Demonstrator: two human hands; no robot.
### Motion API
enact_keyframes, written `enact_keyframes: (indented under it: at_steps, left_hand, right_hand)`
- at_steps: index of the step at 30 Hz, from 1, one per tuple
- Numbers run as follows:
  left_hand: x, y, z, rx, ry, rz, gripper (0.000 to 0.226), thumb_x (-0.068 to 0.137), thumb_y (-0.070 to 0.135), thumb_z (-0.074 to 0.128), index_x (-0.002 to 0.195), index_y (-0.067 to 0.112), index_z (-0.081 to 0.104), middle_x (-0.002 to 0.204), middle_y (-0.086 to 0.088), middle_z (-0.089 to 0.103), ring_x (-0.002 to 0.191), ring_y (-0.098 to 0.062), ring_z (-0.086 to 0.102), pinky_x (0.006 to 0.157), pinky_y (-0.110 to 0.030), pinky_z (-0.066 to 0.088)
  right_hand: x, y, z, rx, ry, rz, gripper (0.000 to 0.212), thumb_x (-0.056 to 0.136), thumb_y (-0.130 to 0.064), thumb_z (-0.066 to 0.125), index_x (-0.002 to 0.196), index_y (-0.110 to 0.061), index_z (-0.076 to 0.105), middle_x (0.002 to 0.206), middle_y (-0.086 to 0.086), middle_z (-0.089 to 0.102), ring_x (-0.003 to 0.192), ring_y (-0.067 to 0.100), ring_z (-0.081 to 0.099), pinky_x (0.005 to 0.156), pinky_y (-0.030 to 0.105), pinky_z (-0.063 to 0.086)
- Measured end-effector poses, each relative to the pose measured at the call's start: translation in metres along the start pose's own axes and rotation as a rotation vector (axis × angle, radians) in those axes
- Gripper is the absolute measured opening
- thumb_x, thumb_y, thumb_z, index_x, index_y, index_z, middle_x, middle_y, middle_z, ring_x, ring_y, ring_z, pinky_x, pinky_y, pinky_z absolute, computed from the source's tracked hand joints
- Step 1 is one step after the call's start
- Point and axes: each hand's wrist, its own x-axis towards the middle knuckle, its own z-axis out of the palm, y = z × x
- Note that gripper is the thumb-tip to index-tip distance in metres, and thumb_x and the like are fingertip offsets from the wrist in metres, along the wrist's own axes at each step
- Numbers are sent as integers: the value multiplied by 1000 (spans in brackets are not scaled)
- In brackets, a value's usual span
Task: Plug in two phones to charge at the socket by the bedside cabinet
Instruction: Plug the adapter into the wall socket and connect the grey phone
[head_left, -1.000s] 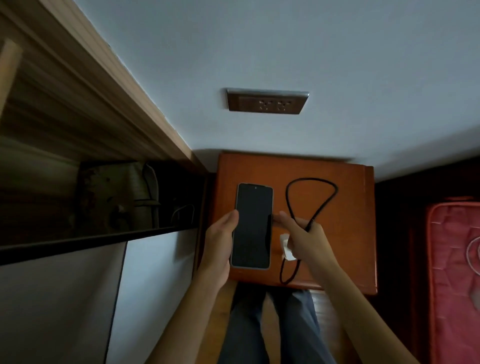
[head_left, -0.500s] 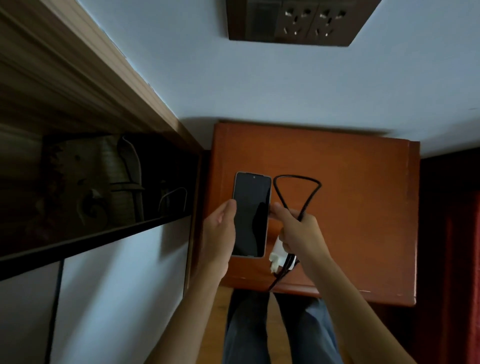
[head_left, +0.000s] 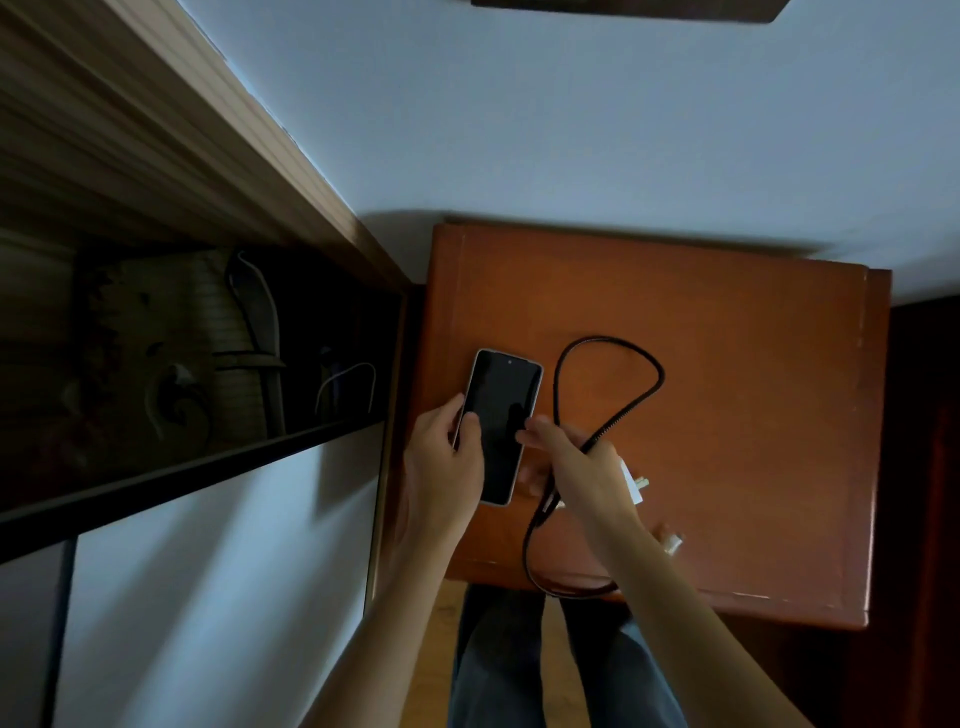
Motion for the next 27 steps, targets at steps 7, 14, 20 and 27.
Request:
enact_keyframes:
  at_steps: [7,14,20,27]
  left_hand:
    - [-19,2,4,132,63,146,40,101,11,53,141,11,55,147,-4,52,136,-12,46,112,-29,38]
    - [-45,5,17,79,163,346,34,95,-4,58,127,7,64,123,-3,63,113,-9,60,98,-12,46]
    - [-47,-5,27,65,58,421,24,92,-6,61,110,6,71,103,-4,72,96,-5,68,81,-15,56]
    - [-40,-9,43,173,-280,336,22,100,17,59,120,15,69,112,1,70,96,6,61,78,-3,46]
  right_hand:
    - [-1,4,2,-16,-5,-60,26,93,-33,68,113,-16,68,87,-4,78,79,4,73,68,19,57]
    - [-19,8,-38,-84,51,-190,46,79,-74,60,107,-38,61,96,-21,73,92,-8,66,72,11,49]
    - [-24,41,-80,-107,402,-102,49,101,-56,36,87,-24,70,88,0,74,84,19,70,77,40,57]
    - [-12,66,-64,-309,316,182,69,77,-67,68,111,-9,50,98,4,70,87,21,68,64,33,55]
